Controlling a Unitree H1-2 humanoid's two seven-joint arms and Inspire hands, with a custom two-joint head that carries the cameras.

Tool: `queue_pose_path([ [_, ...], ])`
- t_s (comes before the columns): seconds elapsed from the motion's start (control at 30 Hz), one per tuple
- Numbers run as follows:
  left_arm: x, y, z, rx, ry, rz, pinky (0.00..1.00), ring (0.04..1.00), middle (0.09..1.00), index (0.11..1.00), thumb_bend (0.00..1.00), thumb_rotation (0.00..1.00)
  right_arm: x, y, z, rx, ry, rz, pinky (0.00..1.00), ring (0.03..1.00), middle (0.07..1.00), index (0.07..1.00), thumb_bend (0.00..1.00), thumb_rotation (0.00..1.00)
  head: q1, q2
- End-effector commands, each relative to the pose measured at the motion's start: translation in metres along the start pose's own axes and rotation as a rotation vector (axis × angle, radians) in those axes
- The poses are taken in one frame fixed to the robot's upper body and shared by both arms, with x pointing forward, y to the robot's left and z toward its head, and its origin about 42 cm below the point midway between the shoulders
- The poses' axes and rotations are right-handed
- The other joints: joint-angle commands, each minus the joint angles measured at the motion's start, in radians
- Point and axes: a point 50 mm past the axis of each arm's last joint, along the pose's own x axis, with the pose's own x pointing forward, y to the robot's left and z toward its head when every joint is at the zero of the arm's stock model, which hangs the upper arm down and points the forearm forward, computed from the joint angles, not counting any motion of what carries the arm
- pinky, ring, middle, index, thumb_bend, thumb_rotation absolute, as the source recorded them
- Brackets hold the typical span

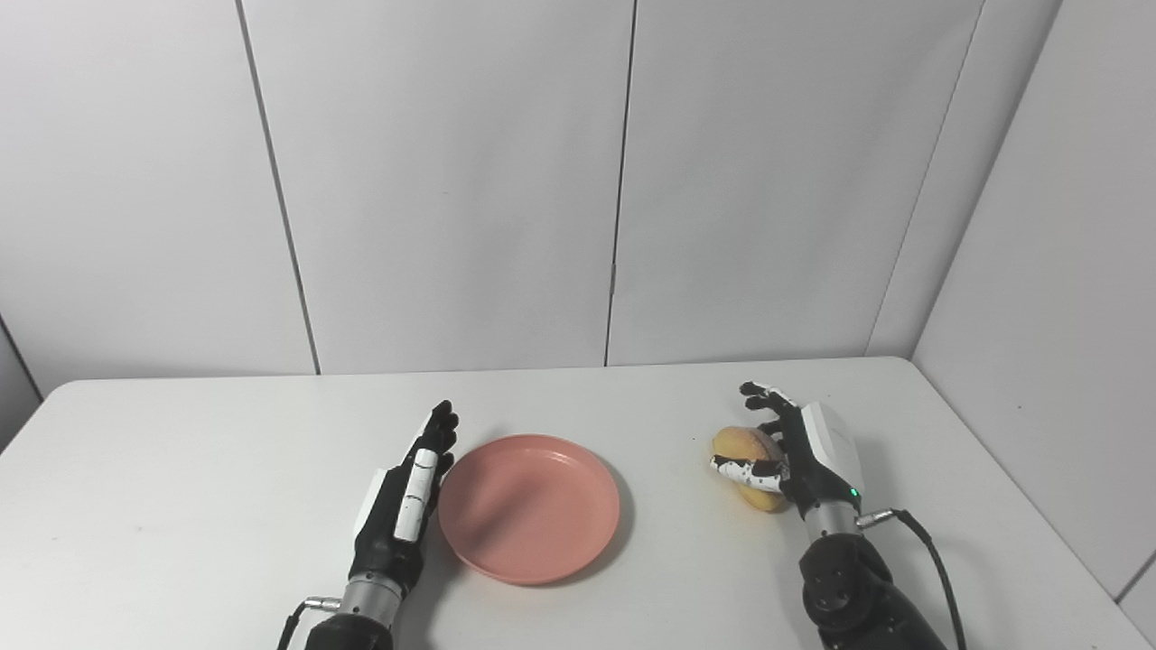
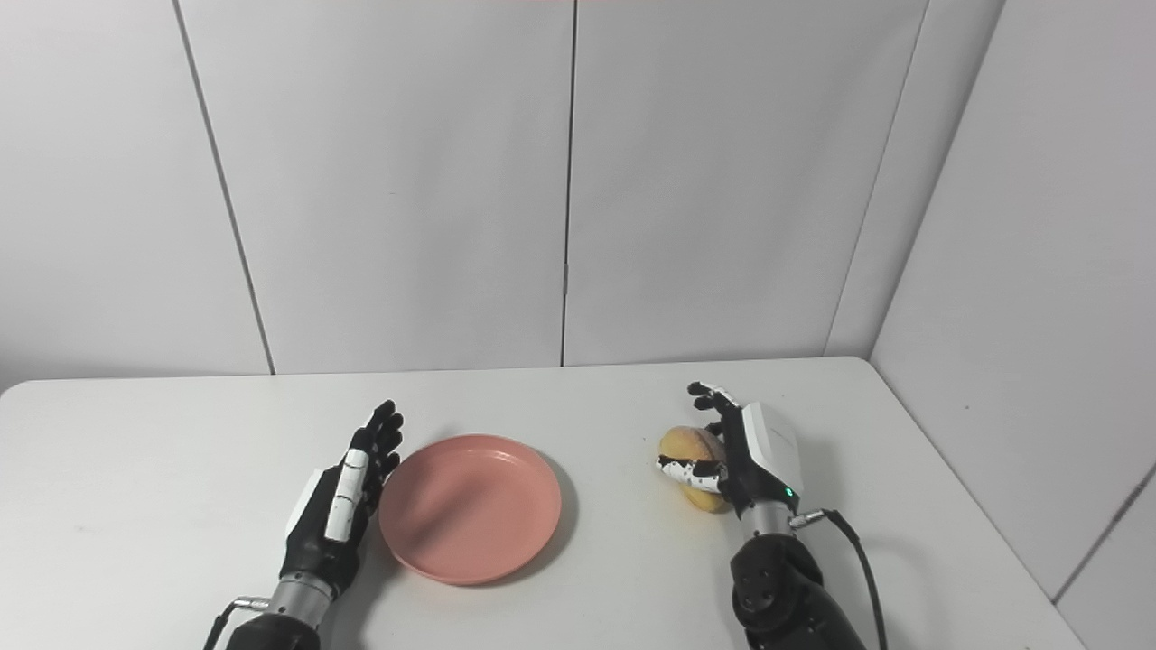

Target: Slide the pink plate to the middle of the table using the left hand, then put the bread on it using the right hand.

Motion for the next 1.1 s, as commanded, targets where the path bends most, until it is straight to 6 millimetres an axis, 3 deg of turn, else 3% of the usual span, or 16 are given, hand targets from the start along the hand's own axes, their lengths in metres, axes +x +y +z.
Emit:
queue_pose_path([
  [0.0, -0.006, -0.003, -0.005, -0.012, 0.003, -0.002, 1.00, 0.992, 0.975, 0.936, 0.74, 1.00, 0.015, -0.013, 0.016, -0.033, -0.066, -0.043, 0.47, 0.584, 0.764, 0.752, 0.46, 0.00, 0.001, 0.000],
  [0.1, -0.006, -0.003, -0.005, -0.006, 0.006, -0.009, 1.00, 0.998, 0.983, 0.940, 0.75, 1.00, 0.015, -0.012, 0.015, -0.060, -0.080, -0.051, 0.49, 0.613, 0.772, 0.739, 0.46, 0.00, 0.002, -0.001],
  [0.23, -0.005, -0.004, -0.004, -0.010, 0.003, -0.003, 1.00, 0.998, 0.981, 0.937, 0.76, 1.00, 0.015, -0.011, 0.016, -0.072, -0.110, -0.098, 0.49, 0.600, 0.704, 0.656, 0.45, 0.00, 0.003, -0.002],
  [0.3, -0.005, -0.003, -0.004, -0.012, -0.001, -0.005, 1.00, 0.999, 0.980, 0.937, 0.74, 1.00, 0.016, -0.011, 0.017, -0.069, -0.110, -0.107, 0.42, 0.446, 0.545, 0.608, 0.51, 0.00, 0.002, -0.001],
  [0.47, -0.004, -0.002, -0.004, -0.016, -0.002, -0.004, 1.00, 0.989, 0.971, 0.934, 0.74, 1.00, 0.015, -0.012, 0.020, -0.074, -0.099, -0.120, 0.33, 0.418, 0.519, 0.565, 0.52, 0.00, 0.003, 0.000],
  [0.5, -0.004, -0.001, -0.004, -0.016, 0.001, -0.007, 1.00, 0.994, 0.978, 0.944, 0.75, 1.00, 0.015, -0.012, 0.020, -0.079, -0.100, -0.121, 0.31, 0.382, 0.473, 0.538, 0.51, 0.00, 0.003, 0.000],
  [1.07, -0.002, -0.003, -0.005, -0.034, -0.003, 0.001, 1.00, 0.993, 0.976, 0.941, 0.73, 1.00, 0.011, -0.021, 0.036, -0.005, -0.180, -0.211, 0.30, 0.385, 0.464, 0.515, 0.51, 0.00, 0.007, -0.005],
])
